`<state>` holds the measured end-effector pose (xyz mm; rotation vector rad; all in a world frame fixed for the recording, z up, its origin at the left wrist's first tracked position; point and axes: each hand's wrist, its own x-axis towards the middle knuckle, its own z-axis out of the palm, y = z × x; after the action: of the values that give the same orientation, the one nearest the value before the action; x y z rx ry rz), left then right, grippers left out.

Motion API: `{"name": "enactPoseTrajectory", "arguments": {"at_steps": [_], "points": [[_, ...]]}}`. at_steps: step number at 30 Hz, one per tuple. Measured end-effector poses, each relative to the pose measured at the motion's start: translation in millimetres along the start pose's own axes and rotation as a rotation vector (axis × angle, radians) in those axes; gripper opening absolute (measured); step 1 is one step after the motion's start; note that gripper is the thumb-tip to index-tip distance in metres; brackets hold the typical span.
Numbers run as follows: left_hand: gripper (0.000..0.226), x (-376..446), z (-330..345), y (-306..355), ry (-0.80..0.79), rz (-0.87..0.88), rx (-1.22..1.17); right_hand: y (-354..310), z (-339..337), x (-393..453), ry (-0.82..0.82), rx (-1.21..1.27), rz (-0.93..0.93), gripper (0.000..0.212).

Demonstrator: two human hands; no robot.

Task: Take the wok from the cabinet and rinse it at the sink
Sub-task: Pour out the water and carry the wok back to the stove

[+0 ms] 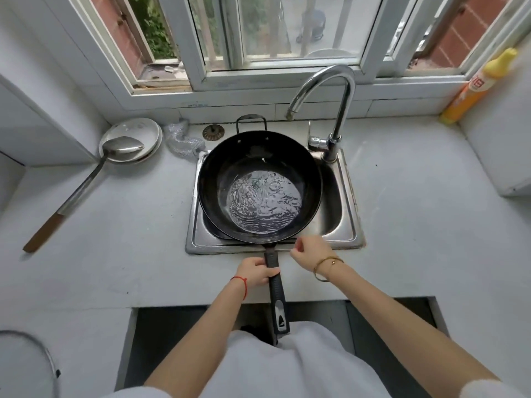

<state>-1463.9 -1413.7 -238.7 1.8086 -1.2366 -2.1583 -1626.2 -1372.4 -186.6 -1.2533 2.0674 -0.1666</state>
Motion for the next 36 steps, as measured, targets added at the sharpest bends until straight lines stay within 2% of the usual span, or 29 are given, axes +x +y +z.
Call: {"name": "enactPoseTrajectory", "arguments": {"at_steps": [4,6,11,14,17,28,33,36], "points": [[0.035,-1.7,-0.2,-3.2,-0.031,0.016,-0.058,-11.6,26.0,-27.1,-0.248,-0.025,0.022,0.039],[0.034,-4.0,0.2,-3.9,-0.049,0.021,-0.096,-17.0,40.0,-36.3,-0.292,0.016,0.033,0.037],[0.033,-4.6,0.5,-6.2,-0.054,0.029,-0.118,-29.0,76.9,-37.2,-0.188,0.348,0.229,0.027],[0.023,-5.3,1.6,-5.1,-0.077,0.041,-0.118,-31.6,92.5,-34.9,-0.185,0.737,0.410,0.012],[0.013,-9.1,0.4,-1.9,-0.109,0.045,-0.116,-32.5,102.8,-33.0,-0.131,0.929,0.496,0.017],[0.028,-11.9,7.0,-4.6,-0.029,0.080,-0.183,-42.1,106.4,-38.7,0.087,0.760,0.429,0.031],[0.026,-18.2,13.5,-4.4,-0.057,0.125,-0.242,-35.9,99.7,-46.2,0.148,0.722,0.375,0.031],[0.016,-24.1,15.9,-2.8,-0.095,0.146,-0.284,-35.2,93.8,-50.0,0.168,0.701,0.356,0.031]]}}
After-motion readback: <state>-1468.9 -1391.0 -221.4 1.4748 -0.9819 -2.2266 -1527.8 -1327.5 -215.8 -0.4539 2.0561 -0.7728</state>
